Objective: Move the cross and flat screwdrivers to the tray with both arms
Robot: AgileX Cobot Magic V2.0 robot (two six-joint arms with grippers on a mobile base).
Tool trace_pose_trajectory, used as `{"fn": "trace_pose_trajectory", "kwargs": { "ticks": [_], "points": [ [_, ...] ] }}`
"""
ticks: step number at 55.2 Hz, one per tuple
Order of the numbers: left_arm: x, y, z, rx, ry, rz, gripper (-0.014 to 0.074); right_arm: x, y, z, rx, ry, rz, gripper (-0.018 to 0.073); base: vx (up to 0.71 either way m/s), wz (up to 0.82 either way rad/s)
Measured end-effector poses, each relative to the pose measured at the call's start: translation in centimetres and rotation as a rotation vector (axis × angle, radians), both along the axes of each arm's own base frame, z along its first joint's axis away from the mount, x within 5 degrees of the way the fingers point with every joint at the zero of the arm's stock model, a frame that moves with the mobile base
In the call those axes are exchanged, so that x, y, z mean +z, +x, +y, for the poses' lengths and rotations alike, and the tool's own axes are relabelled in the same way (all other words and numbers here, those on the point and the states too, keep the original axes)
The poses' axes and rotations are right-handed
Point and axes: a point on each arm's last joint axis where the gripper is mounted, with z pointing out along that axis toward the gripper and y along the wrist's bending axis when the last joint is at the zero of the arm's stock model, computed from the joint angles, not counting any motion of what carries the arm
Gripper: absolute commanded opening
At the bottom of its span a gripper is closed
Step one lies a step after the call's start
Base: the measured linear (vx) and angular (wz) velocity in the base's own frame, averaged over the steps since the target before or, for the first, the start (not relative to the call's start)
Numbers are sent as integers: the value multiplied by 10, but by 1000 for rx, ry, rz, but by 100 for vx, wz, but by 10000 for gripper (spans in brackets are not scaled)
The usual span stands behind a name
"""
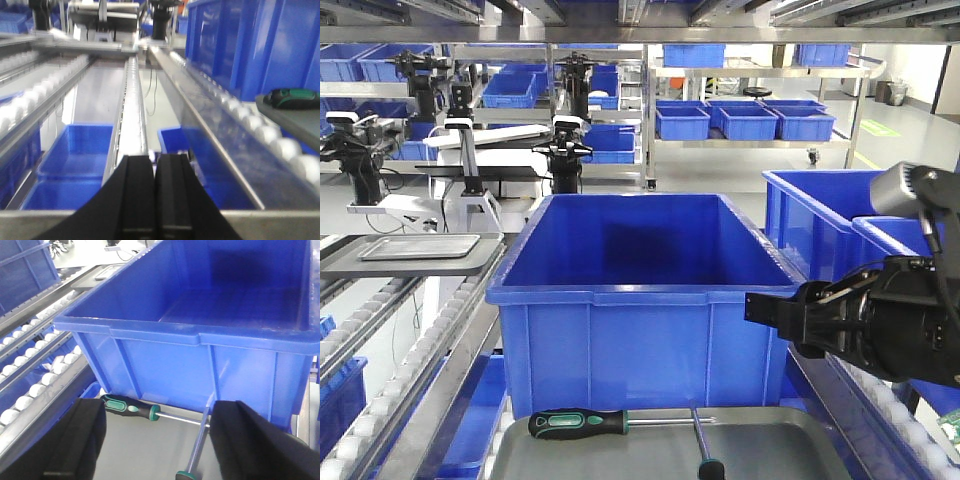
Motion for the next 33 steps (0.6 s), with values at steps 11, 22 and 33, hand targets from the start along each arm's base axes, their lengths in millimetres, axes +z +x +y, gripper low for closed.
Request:
{"fn": "trace_pose_trajectory", "kwargs": {
  "ticks": [11,22,33],
  "points": [
    [-1,0,0,0,0,-4,-6,0,0,0,1,-1,2,523,0,0],
    [-1,0,0,0,0,-4,-6,0,0,0,1,-1,2,523,0,0],
    [-1,0,0,0,0,-4,-6,0,0,0,2,-2,4,521,0,0]
  ]
}}
